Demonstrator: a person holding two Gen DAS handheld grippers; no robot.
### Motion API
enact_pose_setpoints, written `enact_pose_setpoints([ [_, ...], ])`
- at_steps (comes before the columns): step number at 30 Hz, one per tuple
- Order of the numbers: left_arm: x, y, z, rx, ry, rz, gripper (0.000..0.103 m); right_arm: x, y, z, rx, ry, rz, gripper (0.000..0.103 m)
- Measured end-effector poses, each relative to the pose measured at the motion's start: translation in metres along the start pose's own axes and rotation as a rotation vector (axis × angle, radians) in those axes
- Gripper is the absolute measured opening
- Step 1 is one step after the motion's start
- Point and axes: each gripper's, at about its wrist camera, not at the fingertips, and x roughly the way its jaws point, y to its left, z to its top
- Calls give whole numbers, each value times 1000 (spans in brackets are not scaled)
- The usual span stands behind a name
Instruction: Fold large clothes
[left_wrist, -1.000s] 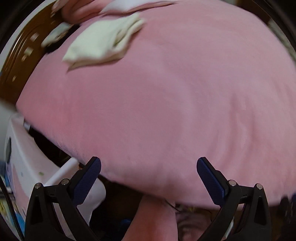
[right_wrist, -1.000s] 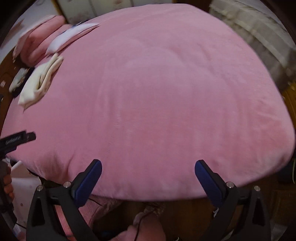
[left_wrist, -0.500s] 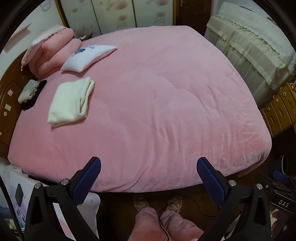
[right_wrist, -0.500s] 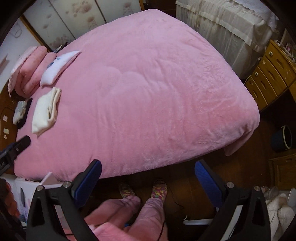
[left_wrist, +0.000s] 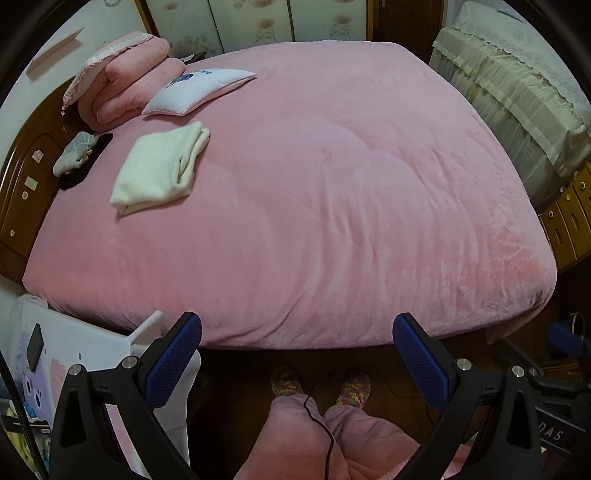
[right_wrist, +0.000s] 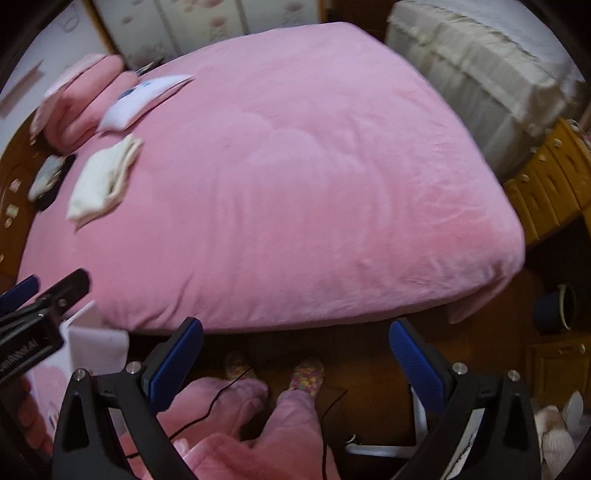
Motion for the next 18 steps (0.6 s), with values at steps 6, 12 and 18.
enact_pose_setpoints([
  [6, -2, 14, -8, -50, -5, -35, 102, -12, 28, 9, -81, -22, 38, 101],
  [12, 4, 31, -12, -120, 8, -101, 102, -20, 44, 9, -131, -66, 26, 101],
  [18, 7, 38, -8, -124, 19, -106, 102, -21, 51, 8, -152, -78, 7, 101],
])
